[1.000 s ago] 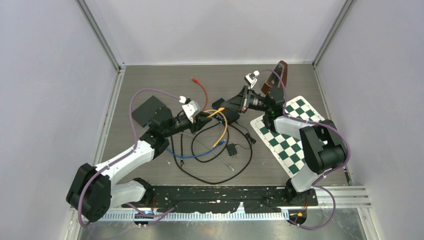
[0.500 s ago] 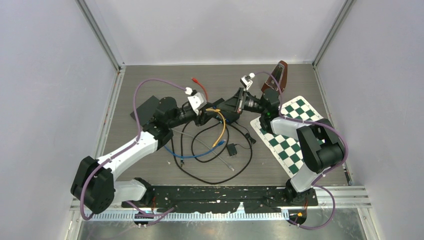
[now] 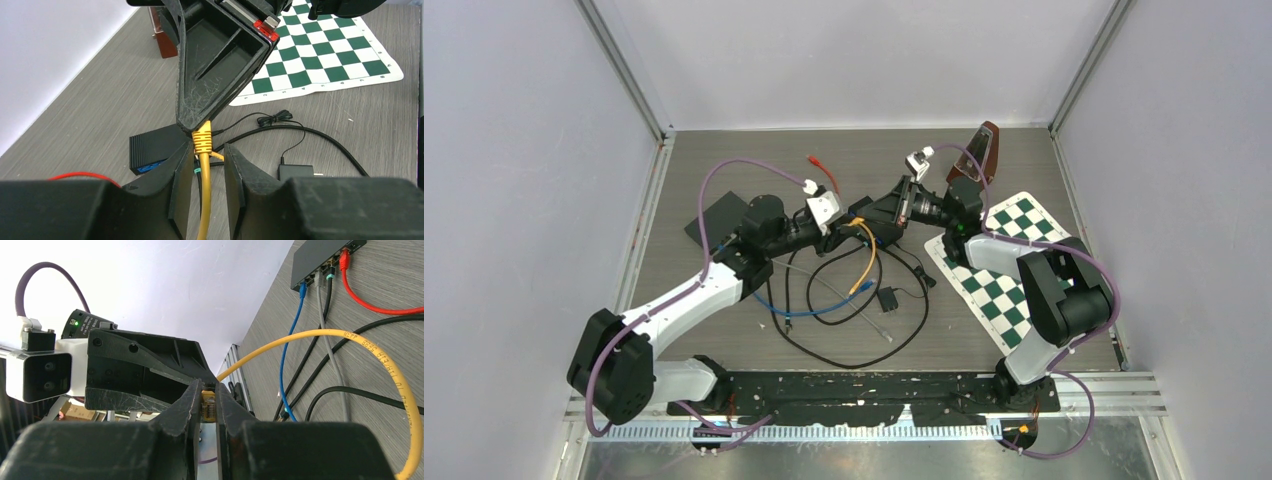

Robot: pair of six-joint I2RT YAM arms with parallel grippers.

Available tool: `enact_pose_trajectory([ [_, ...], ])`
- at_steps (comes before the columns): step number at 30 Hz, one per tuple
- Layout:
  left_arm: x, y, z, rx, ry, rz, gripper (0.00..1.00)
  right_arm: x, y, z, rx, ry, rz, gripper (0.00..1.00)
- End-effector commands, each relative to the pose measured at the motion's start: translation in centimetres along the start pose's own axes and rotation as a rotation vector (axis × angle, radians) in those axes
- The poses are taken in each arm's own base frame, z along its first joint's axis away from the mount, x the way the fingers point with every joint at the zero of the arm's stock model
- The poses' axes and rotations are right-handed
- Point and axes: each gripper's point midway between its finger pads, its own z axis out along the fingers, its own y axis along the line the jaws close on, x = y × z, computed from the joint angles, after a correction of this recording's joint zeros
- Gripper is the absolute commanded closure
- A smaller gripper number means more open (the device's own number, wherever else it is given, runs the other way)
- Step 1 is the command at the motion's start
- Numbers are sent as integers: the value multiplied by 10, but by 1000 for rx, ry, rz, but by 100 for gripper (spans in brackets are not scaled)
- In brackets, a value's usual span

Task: Insert the plug into the switch port
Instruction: Pick up the connector from the center of the board.

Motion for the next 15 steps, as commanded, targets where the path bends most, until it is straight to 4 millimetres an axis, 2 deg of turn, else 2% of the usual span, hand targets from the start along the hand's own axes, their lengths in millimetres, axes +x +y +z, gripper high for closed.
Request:
enact_pose_trajectory([
  [1,-23,4,1,-9,-50,48,71,-8,14,6,-34,-18,-68,87],
  [8,-21,4,3,-5,-48,48,84,-7,11,7,-21,-16,-64,84],
  [12,-14,8,2,-37,-31,43,98,-10,9,8,-1,-21,-85,71],
  [15,-9,11,0,-64,-30,49,100,-14,8,10,25,-19,-104,60],
])
